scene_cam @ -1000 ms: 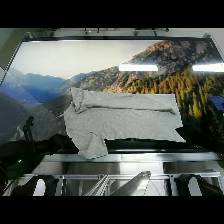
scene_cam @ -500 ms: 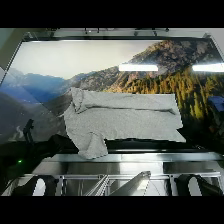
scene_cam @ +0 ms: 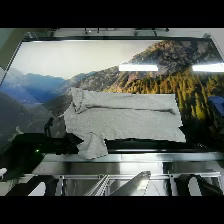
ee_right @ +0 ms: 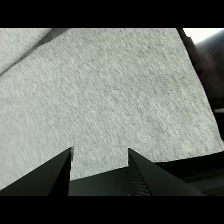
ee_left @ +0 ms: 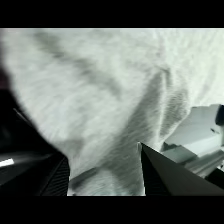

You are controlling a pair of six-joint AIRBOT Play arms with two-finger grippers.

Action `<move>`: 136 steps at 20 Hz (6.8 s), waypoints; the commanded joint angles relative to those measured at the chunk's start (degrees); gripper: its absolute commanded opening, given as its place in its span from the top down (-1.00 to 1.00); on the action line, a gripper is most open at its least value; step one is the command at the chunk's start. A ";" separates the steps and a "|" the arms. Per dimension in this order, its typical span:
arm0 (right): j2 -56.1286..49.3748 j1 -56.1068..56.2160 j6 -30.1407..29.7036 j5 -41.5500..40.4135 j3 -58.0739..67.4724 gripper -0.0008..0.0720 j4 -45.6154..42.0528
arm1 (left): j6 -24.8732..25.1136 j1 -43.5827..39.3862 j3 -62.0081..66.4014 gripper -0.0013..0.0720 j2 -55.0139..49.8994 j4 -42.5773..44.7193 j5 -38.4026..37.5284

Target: Fold the shirts.

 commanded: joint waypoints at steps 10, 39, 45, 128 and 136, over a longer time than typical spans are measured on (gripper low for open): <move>-21.40 -19.39 -2.73 10.54 4.98 -0.07 -1.16 | 2.84 -7.85 5.57 0.87 -4.24 -0.72 1.09; -28.70 -31.74 -11.85 17.51 14.36 0.94 16.98 | -4.92 6.82 17.90 0.89 13.57 8.09 18.40; -26.64 -29.97 -10.78 16.68 14.64 0.94 17.00 | -3.06 23.58 18.08 0.89 17.29 9.18 24.85; -53.44 26.88 -24.41 25.90 52.52 0.94 34.23 | -0.13 -18.05 80.11 0.90 -35.34 2.27 35.54; -62.25 61.92 -26.62 -19.69 52.54 0.09 33.55 | 3.45 5.42 28.79 0.90 4.98 2.25 29.29</move>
